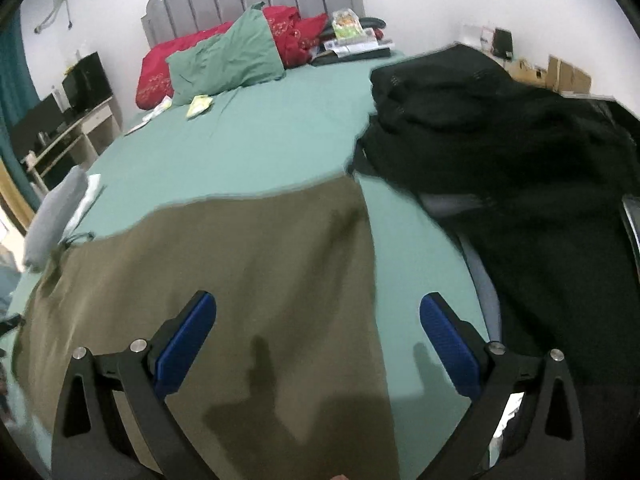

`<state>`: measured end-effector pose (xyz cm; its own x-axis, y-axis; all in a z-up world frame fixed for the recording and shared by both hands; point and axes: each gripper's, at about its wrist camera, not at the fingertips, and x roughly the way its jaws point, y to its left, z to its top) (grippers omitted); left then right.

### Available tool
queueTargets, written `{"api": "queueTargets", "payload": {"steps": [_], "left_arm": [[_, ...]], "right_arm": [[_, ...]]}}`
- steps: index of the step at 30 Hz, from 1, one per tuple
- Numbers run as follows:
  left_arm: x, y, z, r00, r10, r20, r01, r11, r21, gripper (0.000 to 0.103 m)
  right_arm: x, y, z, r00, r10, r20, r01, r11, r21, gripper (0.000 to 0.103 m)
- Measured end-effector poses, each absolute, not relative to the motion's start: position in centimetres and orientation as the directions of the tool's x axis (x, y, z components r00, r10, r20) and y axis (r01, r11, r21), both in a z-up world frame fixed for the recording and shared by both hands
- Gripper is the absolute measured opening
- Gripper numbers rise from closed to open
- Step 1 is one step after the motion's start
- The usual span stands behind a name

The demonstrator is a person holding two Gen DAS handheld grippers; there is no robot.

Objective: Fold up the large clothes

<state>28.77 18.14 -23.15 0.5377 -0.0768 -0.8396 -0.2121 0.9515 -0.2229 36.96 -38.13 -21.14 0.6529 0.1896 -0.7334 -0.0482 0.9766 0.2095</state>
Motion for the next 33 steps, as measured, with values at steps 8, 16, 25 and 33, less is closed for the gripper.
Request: {"api": "queueTargets", "payload": {"steps": [8,16,25,33], "left_arm": [[23.6,15.1,-26.4,0.501,-0.122,-0.857,-0.213,0.942,-0.259,0.077],[21.8,12.4,-24.0,0.548,-0.088,-0.832,-0.153,0.967,-0.203,0.022],[14.7,10.9,-20.7,0.525,-0.145,-0.838,-0.172,0.947,-0.272,0.023],[10.5,11.8,-21.6,0.506,-0.096,-0.857,-0.304,0.91,-0.282,0.043]], "right_arm": [[27.7,-39.4,-27.5,0.562,0.436,-0.702,0.024,0.84,0.541,0.101],[28.3,-37.5,-28.2,0.551,0.603,-0.577,-0.027,0.704,0.709,0.023],[22.1,-38.2,-22.6,0.606,0.519,-0.602,-0.078,0.793,0.605,0.019],[20.3,-38.5,-25.9,0.546,0.461,-0.7,0.033,0.823,0.567,0.036]]}}
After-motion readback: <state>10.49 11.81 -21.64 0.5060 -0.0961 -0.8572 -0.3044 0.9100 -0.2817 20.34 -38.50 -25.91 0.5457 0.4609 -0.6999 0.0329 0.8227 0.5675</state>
